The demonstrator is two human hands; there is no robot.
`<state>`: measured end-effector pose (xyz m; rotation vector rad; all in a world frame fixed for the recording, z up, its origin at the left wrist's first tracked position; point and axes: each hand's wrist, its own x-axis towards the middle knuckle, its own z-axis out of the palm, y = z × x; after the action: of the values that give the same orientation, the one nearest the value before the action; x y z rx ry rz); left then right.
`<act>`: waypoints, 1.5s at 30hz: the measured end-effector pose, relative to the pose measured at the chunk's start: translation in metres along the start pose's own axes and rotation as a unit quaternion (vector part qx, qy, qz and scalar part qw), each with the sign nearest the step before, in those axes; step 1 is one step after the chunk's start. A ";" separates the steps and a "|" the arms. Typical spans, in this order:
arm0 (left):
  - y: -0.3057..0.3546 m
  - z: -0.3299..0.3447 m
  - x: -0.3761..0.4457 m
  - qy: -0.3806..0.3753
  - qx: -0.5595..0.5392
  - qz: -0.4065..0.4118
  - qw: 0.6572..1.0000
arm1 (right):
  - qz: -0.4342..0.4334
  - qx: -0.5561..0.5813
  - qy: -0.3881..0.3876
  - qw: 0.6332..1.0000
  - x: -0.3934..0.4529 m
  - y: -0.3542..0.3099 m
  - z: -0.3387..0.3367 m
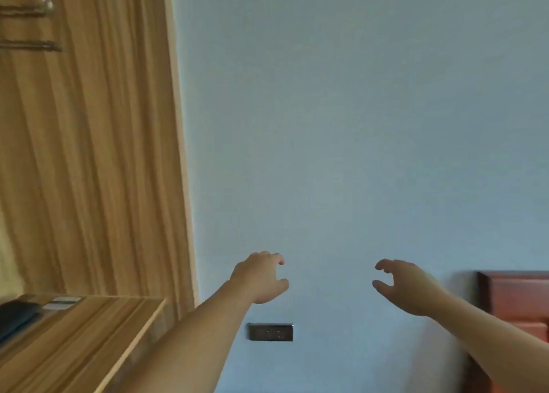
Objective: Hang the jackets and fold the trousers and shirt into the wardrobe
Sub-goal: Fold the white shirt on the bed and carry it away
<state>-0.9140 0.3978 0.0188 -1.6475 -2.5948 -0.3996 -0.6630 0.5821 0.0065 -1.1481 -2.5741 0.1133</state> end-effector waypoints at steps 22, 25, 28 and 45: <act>0.582 0.145 -0.351 -0.202 -0.067 0.610 0.763 | 0.647 -0.090 0.109 0.749 -0.721 0.165 -0.126; 0.632 0.146 -0.461 -0.220 -0.074 0.652 0.722 | 0.698 -0.097 0.132 0.697 -0.819 0.155 -0.148; 0.676 0.143 -0.569 -0.229 -0.073 0.706 0.666 | 0.742 -0.114 0.156 0.642 -0.919 0.142 -0.172; 0.908 0.121 -1.078 -0.259 -0.131 0.878 0.380 | 0.908 -0.140 0.203 0.338 -1.361 0.081 -0.276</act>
<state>0.3790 -0.1610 -0.1084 -3.4272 0.5651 -0.0099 0.3350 -0.3811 -0.0969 -2.8367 0.2506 -0.1423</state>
